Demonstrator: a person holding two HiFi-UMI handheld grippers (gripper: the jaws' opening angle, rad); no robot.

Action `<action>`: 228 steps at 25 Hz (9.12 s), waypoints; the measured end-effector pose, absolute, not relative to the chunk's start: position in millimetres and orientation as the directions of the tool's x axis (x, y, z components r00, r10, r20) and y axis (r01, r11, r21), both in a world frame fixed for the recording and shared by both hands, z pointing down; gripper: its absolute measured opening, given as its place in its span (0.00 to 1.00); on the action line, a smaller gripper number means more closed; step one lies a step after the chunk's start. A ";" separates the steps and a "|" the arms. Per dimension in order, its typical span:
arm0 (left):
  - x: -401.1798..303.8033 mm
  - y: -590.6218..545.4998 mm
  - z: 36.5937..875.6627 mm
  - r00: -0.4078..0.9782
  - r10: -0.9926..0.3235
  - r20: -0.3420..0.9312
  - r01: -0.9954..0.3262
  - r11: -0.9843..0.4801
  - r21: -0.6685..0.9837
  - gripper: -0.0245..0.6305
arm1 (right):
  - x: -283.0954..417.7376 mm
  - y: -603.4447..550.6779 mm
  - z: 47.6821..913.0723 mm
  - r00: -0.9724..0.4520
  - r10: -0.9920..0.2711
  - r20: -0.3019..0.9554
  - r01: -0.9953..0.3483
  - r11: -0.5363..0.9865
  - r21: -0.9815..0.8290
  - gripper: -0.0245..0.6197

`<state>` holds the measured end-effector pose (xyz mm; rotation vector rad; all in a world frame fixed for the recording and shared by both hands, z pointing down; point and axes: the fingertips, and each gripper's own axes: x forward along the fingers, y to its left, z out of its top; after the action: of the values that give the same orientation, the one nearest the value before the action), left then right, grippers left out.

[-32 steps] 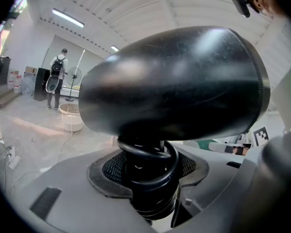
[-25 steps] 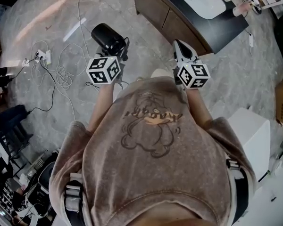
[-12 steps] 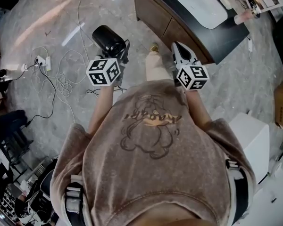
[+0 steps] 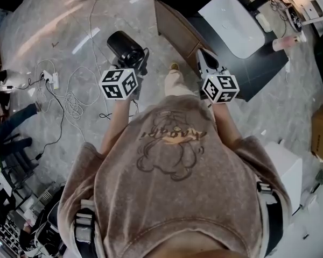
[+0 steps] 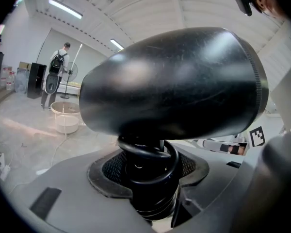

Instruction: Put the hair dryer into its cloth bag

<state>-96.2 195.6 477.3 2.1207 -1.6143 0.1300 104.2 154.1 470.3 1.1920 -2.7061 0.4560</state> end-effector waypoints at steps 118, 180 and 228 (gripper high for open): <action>-153.1 -72.2 495.9 0.378 -0.801 0.464 -0.899 -0.196 0.393 0.41 | -28.9 -147.3 615.4 -0.555 -0.351 0.754 -0.425 0.899 0.106 0.10; -74.7 -99.4 625.3 0.535 -0.241 0.810 -0.722 -0.629 0.290 0.41 | -22.2 -179.6 501.4 -0.787 -0.371 0.493 -0.507 0.844 -0.176 0.07; -39.0 -246.8 646.8 0.283 -0.362 0.888 -0.744 -0.667 -0.035 0.41 | -5.1 -222.5 513.6 -0.727 -0.467 0.503 -0.610 0.776 -0.160 0.07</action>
<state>-39.0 -246.8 646.8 2.1703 -0.9975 1.3459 -5.1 -222.5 513.6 0.8120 -2.5270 0.4398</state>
